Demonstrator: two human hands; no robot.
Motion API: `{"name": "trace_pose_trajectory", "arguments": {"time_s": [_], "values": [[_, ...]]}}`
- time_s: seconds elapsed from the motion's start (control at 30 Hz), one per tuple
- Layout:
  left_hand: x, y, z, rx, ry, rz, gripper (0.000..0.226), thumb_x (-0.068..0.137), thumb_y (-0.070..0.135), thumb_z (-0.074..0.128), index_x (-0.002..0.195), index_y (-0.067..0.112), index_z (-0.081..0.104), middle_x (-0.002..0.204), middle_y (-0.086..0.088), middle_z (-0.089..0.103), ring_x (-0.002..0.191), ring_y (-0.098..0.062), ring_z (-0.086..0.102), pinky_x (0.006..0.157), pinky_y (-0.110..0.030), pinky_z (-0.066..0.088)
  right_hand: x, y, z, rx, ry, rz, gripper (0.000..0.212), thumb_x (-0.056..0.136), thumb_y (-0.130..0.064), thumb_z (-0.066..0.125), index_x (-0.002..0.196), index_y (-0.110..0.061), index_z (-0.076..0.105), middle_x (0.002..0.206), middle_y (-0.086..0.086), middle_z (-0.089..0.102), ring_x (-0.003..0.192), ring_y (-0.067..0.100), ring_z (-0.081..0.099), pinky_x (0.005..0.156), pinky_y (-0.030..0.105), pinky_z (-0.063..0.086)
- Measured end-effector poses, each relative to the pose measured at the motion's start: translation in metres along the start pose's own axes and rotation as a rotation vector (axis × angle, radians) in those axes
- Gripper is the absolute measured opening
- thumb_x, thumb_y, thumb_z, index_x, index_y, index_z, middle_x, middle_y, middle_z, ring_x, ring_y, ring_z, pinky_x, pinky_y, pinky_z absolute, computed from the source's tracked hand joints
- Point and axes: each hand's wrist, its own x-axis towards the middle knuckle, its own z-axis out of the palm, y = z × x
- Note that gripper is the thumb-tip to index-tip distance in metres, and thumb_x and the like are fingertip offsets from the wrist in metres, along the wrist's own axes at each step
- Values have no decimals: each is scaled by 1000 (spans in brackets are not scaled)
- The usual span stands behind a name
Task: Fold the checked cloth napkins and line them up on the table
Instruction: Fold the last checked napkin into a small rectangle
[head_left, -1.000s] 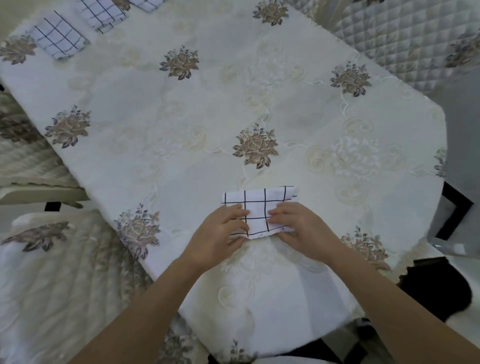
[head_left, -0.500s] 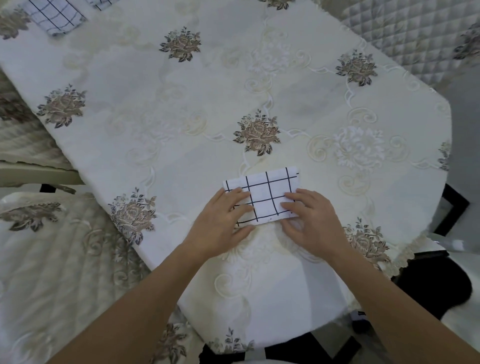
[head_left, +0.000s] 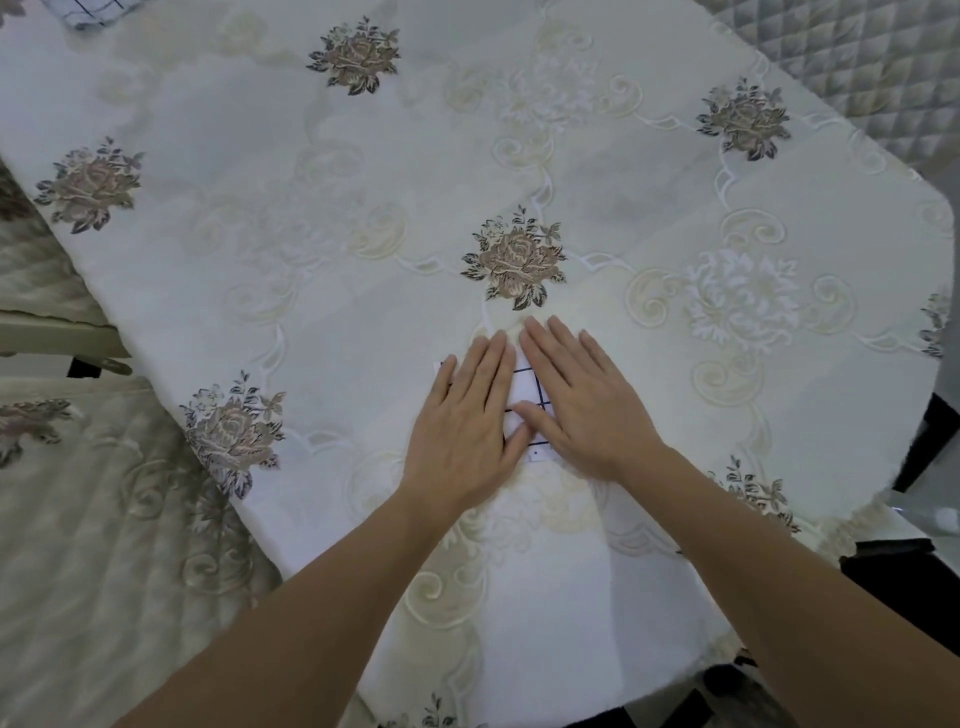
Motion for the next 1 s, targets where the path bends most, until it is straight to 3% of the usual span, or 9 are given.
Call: {"name": "trace_pose_trajectory", "arguments": {"time_s": [0.3, 0.43, 0.6, 0.77, 1.0], "values": [[-6, -35, -3, 80, -15, -62, 81, 100, 65, 21, 160, 12, 6, 168, -5, 0, 154, -18, -3, 124, -49, 12, -8, 20, -4, -101, -74, 165, 80, 100, -66, 14, 160, -14, -1, 169, 1, -6, 155, 18, -8, 124, 51, 9], [-2, -22, -10, 49, 17, -118, 75, 102, 55, 22, 159, 7, 12, 168, -8, 4, 155, -20, 0, 124, -49, 10, -2, 6, -11, -50, -6, 127, 72, 105, -55, 18, 160, -10, 7, 169, 4, 0, 155, 21, -2, 125, 50, 7], [2, 6, -2, 23, 4, -25, 65, 103, 38, 22, 159, 6, 11, 167, -7, 5, 154, -18, 1, 123, -46, 17, 6, -11, 2, -22, -64, 16, 65, 107, -47, 17, 159, -8, 18, 168, 6, 11, 155, 19, 5, 123, 47, 18], [-7, -14, -2, 24, -18, -39, 77, 102, 59, 21, 159, 10, 8, 168, -4, 1, 154, -17, -3, 125, -44, 8, -4, 6, -1, -80, -97, 20, 81, 101, -64, 14, 160, -9, 9, 168, 5, 3, 155, 19, -1, 125, 47, 13], [-19, -40, -14, 22, -80, -90, 90, 96, 72, 18, 159, 10, 2, 168, -4, -4, 154, -17, -6, 124, -50, 8, -6, 12, -5, -68, -120, 54, 80, 101, -65, 10, 160, -12, 3, 169, 3, -3, 155, 18, -6, 126, 43, 5]]}}
